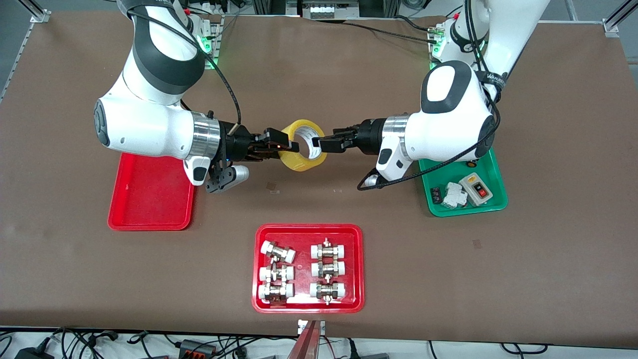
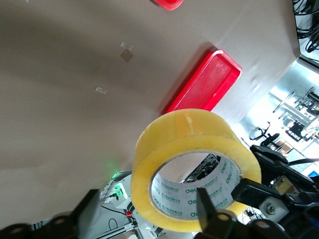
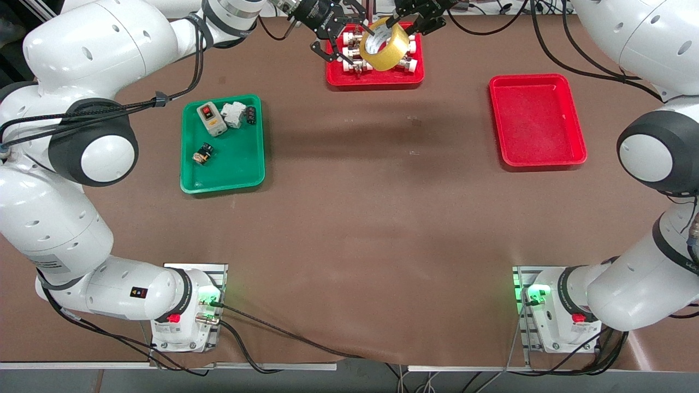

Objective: Left arm passes tape to right arm into tray
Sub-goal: 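Open the left gripper while the right gripper pulls the tape away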

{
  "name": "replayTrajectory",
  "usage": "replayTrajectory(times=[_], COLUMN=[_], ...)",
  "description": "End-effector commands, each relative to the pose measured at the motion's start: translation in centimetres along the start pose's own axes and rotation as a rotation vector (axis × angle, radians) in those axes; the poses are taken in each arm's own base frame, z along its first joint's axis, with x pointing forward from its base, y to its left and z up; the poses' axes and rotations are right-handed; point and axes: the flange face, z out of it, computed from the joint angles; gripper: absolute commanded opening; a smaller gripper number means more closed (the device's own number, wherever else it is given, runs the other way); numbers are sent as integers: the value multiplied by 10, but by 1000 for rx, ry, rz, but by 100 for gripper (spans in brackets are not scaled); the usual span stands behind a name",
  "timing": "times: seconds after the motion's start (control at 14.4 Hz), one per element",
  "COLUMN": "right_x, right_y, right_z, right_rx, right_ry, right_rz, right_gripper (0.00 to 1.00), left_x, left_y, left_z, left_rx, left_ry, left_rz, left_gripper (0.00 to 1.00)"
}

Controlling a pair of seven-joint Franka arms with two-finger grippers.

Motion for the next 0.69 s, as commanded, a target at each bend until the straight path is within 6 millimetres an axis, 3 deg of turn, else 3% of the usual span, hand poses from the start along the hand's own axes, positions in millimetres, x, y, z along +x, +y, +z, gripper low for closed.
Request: replayTrajectory(times=[0.0, 0.14, 0.21, 0.28, 0.49, 0.63], right_x=[-1, 0, 6, 16, 41, 42], right_y=[2, 20, 39, 65, 167, 264], right_z=[2, 9, 10, -5, -77, -124], right_rx=[-6, -18, -37, -49, -28, 11], right_ry=[-17, -30, -32, -13, 13, -5], right_rz=[-10, 5, 29, 61, 169, 233], right_gripper=[23, 23, 23, 23, 23, 23], left_x=[2, 10, 15, 14, 12, 10], left_y=[-2, -21, -29, -34, -55, -68], left_z=[-22, -36, -45, -54, -92, -120], left_rx=[40, 178, 223, 255, 463, 624], left_ry=[25, 46, 50, 55, 131, 192], left_rz=[29, 58, 82, 113, 244, 348], left_gripper=[100, 100, 100, 100, 100, 100])
